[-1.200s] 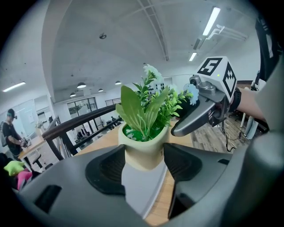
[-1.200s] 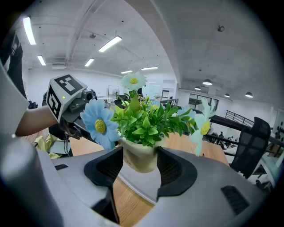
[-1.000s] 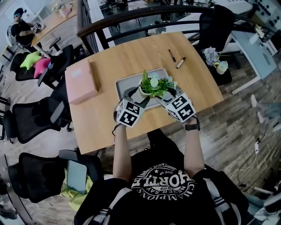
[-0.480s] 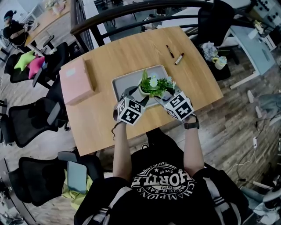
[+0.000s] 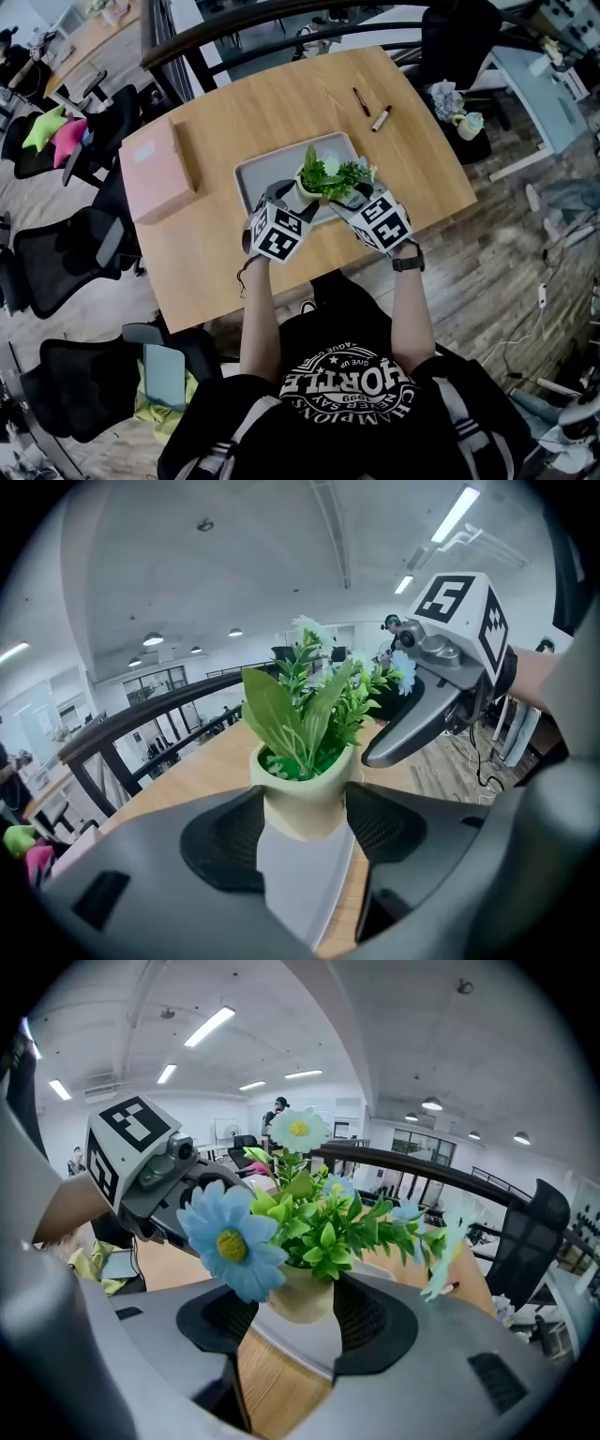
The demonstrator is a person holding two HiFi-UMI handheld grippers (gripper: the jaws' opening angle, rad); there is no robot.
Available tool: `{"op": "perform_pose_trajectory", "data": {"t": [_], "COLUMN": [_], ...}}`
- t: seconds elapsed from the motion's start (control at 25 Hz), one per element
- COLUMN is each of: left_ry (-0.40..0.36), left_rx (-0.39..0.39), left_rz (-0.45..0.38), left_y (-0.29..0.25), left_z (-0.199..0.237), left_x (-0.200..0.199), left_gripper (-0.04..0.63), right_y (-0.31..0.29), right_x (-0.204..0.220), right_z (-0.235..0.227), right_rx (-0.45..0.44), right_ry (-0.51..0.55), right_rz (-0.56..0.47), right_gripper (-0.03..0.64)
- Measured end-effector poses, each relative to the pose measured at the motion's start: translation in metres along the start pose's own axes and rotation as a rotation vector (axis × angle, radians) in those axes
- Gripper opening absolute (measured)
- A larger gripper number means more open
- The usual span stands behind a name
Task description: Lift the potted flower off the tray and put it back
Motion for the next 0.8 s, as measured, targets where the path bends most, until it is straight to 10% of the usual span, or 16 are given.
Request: {"op": "perform_pose_trajectory", "data": {"t": [0.8], "left_ry": [-0.027], "left_rx": [0.043], "left_rz": [0.077], "left_y": [-0.048], "left_z": [0.008], "left_x": [0.002], "left_gripper": [0.29], "right_y": [-0.023], "right_x": [0.028], "right_z": [-0.021], "right_rx": [-0.009], "right_ry": [-0.062], "right_rz": [0.057], "right_gripper": [0.255]}}
Point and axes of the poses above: the fingertips, and each gripper's own axes: y backward along the fingers, z to its left, x out of its underside, the point moved 8 cm from there along y, backward along the fingers, and after that the axes turned 14 degrees about y, right-handed, at the moved point
